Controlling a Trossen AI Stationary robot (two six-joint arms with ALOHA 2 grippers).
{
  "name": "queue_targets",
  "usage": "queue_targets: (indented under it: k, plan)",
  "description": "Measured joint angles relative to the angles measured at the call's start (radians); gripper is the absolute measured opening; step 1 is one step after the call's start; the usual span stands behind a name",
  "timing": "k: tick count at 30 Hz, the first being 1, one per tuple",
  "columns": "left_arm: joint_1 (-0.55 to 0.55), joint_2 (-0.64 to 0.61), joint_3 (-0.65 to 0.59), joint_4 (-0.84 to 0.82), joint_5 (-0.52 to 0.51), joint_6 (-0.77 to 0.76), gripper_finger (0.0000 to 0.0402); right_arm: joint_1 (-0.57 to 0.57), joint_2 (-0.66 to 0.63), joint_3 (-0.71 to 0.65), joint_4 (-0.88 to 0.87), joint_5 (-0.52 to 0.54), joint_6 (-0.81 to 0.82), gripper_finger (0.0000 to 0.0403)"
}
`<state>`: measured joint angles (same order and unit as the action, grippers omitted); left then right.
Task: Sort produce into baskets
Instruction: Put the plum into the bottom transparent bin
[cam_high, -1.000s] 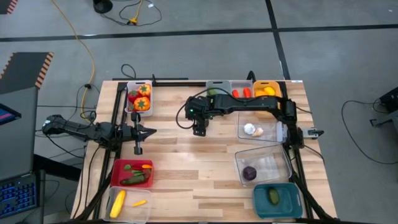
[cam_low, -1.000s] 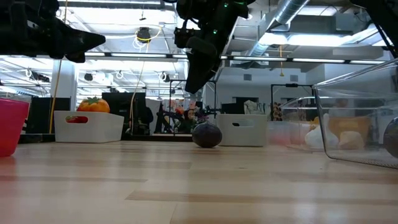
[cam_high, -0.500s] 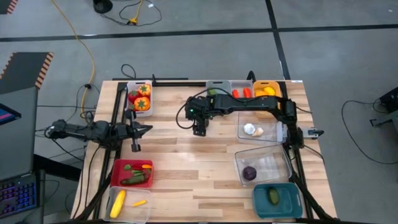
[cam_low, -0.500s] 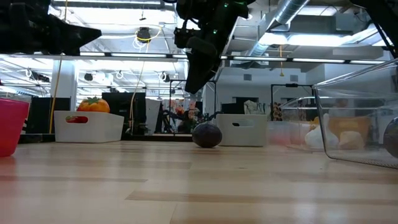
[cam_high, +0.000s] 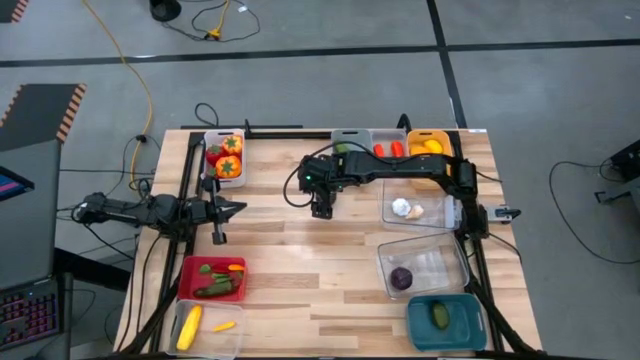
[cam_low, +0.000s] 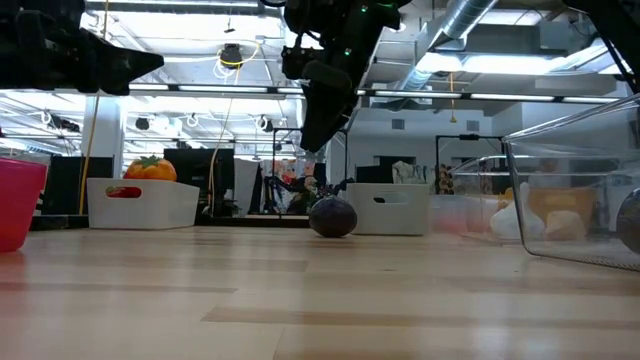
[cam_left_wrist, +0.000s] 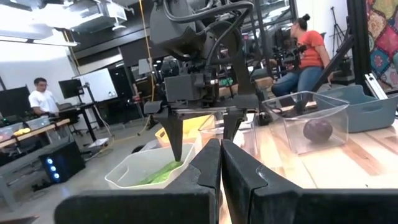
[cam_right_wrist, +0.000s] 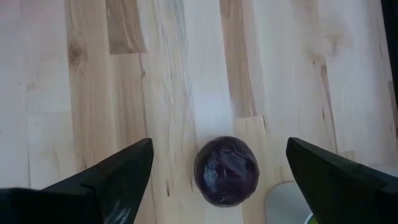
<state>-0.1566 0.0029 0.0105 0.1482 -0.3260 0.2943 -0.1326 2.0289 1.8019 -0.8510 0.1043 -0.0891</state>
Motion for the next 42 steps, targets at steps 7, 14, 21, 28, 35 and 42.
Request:
queue_targets:
  k: [7, 14, 21, 28, 35, 42]
  plan:
    - [0.0, 0.001, 0.0, -0.001, 0.0, -0.001, 0.0, 0.004, 0.0, 0.0, -0.001, 0.0, 0.001, 0.0393]
    - [0.0, 0.001, 0.0, -0.003, 0.003, -0.002, 0.0, 0.004, 0.018, 0.0, -0.021, 0.0, -0.024, 0.0395]
    - [0.0, 0.001, 0.0, -0.036, 0.006, -0.012, 0.0, -0.026, 0.07, -0.001, -0.062, 0.001, -0.037, 0.0395]
    - [0.0, 0.002, 0.0, -0.064, 0.006, -0.028, 0.0, -0.046, 0.122, -0.001, -0.039, 0.019, -0.08, 0.0395]
    - [0.0, 0.002, 0.0, -0.07, 0.007, -0.028, 0.0, -0.055, 0.194, -0.001, -0.102, 0.055, -0.08, 0.0395]
    - [0.0, 0.002, 0.0, -0.076, 0.006, -0.029, 0.0, -0.051, 0.244, 0.001, -0.113, 0.064, -0.077, 0.0367]
